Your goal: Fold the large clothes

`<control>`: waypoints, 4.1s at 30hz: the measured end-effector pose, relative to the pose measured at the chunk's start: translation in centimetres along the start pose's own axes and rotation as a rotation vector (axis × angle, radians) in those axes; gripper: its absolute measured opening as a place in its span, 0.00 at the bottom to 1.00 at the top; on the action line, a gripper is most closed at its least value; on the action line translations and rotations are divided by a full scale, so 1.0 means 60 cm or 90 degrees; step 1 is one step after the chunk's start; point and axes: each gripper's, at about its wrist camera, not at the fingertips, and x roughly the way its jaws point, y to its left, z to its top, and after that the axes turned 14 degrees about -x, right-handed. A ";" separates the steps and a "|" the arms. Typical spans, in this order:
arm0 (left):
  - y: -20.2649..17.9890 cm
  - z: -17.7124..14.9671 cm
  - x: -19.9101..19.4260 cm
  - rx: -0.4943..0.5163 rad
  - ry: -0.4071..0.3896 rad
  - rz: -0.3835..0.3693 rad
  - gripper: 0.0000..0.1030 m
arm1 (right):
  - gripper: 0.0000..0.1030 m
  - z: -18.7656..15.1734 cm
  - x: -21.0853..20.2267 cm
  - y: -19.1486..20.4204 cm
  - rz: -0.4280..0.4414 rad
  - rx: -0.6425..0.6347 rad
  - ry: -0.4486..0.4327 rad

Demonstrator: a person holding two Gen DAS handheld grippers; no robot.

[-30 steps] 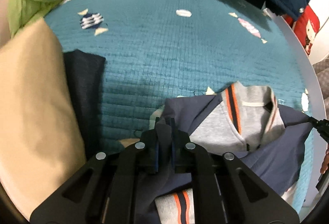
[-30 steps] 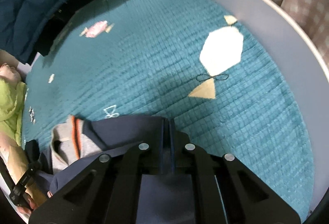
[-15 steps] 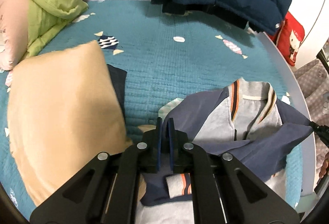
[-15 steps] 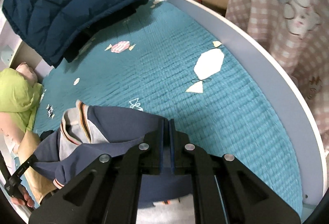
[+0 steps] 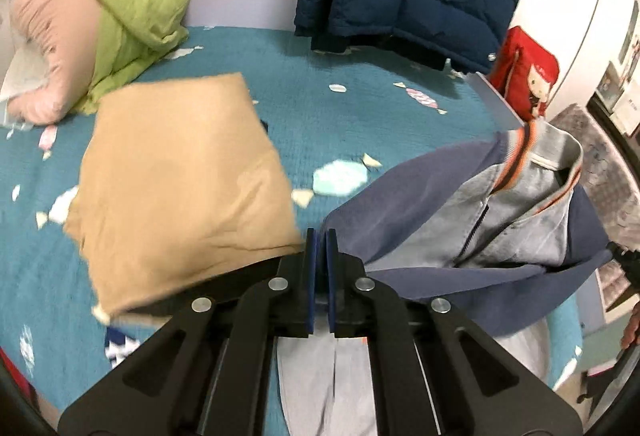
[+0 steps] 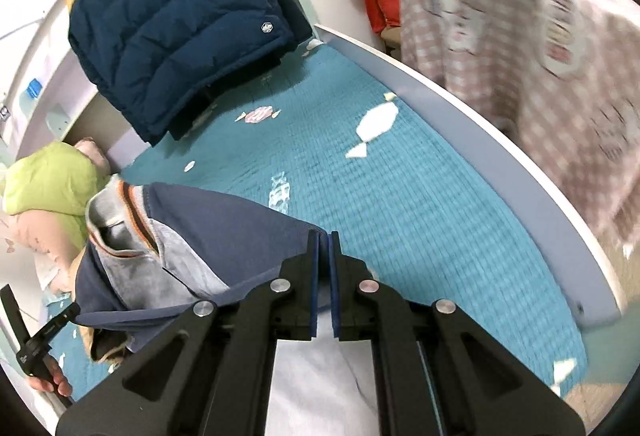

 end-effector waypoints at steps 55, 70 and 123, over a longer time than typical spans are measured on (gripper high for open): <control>0.181 -0.296 0.054 -0.247 0.326 0.041 0.02 | 0.08 -0.303 0.032 -0.068 0.058 0.277 0.303; 0.081 -0.262 -0.007 -0.054 0.276 0.003 0.10 | 0.19 -0.206 -0.038 0.079 0.055 -0.046 0.259; 0.082 -0.216 0.174 -0.048 0.077 0.021 0.02 | 0.00 -0.149 0.179 0.027 -0.023 -0.123 0.116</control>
